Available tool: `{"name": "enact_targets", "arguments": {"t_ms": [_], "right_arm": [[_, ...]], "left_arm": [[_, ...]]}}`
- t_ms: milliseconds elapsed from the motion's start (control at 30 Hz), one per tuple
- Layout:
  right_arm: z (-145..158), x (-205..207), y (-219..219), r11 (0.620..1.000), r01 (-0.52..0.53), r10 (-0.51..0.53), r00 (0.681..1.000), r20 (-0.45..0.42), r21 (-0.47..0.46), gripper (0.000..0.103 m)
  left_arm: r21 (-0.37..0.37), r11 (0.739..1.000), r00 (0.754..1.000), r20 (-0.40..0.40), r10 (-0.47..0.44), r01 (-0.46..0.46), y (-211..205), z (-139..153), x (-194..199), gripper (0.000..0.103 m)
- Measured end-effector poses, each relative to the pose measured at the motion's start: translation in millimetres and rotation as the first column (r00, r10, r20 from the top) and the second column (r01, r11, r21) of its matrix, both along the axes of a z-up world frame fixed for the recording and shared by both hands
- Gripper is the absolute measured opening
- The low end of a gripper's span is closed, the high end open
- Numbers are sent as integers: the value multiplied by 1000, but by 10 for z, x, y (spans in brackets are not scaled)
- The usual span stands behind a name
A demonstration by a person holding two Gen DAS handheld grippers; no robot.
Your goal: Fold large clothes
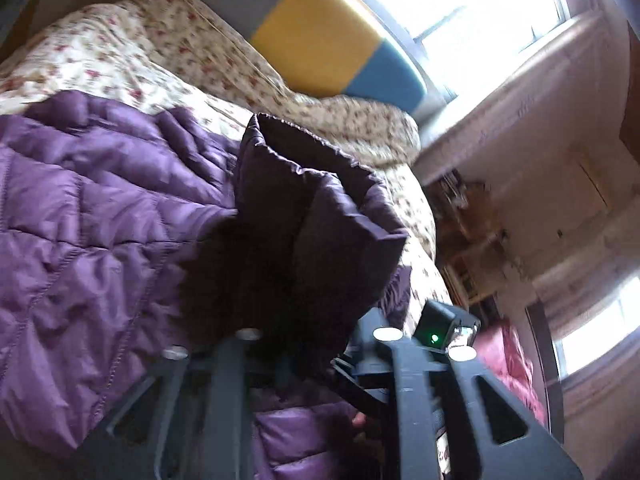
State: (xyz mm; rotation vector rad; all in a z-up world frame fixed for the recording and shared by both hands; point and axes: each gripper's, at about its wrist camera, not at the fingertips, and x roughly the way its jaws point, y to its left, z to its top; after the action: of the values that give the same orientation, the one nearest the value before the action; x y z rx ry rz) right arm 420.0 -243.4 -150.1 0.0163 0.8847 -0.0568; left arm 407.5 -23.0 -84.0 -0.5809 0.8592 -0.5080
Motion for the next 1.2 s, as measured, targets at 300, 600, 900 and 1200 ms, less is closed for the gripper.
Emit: {"name": "enact_targets", "arguments": {"t_ms": [300, 600, 900, 1200], "right_arm": [[-5, -2, -3, 1000, -1, 1, 1000, 0, -1, 101], [-11, 17, 35, 1000, 0, 0, 1000, -6, -23, 101], [68, -3, 91, 999, 2, -2, 1000, 0, -52, 92], [590, -193, -269, 988, 97, -107, 991, 82, 118, 54]], "left_arm": [[-44, 997, 998, 16, -67, 68, -78, 24, -59, 66], [32, 999, 998, 57, 37, -39, 393, 145, -383, 74], [146, 968, 979, 28, 202, -204, 1015, -56, -747, 74], [169, 953, 967, 57, 247, -253, 1219, -5, -780, 74]]}}
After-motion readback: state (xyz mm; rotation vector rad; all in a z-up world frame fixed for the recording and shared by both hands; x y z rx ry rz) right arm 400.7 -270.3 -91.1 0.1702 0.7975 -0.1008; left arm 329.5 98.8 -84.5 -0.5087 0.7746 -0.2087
